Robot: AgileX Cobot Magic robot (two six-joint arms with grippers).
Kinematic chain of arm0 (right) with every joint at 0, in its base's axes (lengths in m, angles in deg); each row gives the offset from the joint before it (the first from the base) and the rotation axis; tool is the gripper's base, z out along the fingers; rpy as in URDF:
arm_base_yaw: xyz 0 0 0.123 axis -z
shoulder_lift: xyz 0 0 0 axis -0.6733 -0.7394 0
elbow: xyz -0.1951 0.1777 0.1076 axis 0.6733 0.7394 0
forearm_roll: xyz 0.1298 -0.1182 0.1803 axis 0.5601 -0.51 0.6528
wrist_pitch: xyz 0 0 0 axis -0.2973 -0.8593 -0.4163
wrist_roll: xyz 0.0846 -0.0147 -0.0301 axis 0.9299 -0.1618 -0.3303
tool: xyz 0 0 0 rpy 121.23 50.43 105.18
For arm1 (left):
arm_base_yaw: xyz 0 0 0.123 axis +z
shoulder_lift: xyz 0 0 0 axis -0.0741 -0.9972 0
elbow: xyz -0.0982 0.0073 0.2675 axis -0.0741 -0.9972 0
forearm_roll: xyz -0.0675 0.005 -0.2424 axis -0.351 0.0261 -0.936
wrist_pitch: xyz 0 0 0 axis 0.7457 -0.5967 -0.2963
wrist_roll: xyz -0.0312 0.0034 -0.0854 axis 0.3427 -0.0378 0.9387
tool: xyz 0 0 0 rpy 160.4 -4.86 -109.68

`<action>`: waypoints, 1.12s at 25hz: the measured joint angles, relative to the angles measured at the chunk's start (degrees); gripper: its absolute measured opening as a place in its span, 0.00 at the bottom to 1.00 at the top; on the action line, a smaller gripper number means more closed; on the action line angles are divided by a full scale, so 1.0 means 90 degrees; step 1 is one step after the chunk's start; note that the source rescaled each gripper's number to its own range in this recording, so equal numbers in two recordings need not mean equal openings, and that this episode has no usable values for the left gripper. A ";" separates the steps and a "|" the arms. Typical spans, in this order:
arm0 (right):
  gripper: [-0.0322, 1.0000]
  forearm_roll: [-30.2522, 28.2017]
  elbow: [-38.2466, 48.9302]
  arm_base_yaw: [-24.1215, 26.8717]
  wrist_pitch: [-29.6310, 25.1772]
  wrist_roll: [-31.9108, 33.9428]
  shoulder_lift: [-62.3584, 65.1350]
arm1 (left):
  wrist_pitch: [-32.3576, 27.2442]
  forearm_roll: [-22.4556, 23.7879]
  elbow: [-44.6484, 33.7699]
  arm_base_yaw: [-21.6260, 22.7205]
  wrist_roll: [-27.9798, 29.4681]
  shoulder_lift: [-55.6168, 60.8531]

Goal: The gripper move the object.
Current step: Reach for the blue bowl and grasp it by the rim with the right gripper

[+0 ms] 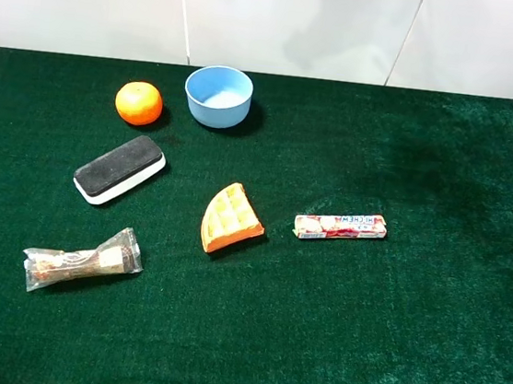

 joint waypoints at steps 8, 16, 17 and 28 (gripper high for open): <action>1.00 0.0021 -0.0950 0.0000 0.0052 0.0000 -0.1282 | 0.0000 0.0000 0.0000 0.0000 0.0000 0.0000; 1.00 0.0042 -0.1145 0.0000 0.0411 0.0000 -0.2032 | 0.0000 0.0000 0.0000 0.0000 0.0000 0.0000; 1.00 0.0049 -0.1145 0.0000 0.0470 0.0000 -0.2106 | 0.0000 0.0000 0.0000 0.0000 0.0000 0.0000; 1.00 0.0426 -0.1145 0.0000 0.1259 0.0000 -0.2778 | 0.0000 0.0000 0.0000 0.0000 0.0000 0.0000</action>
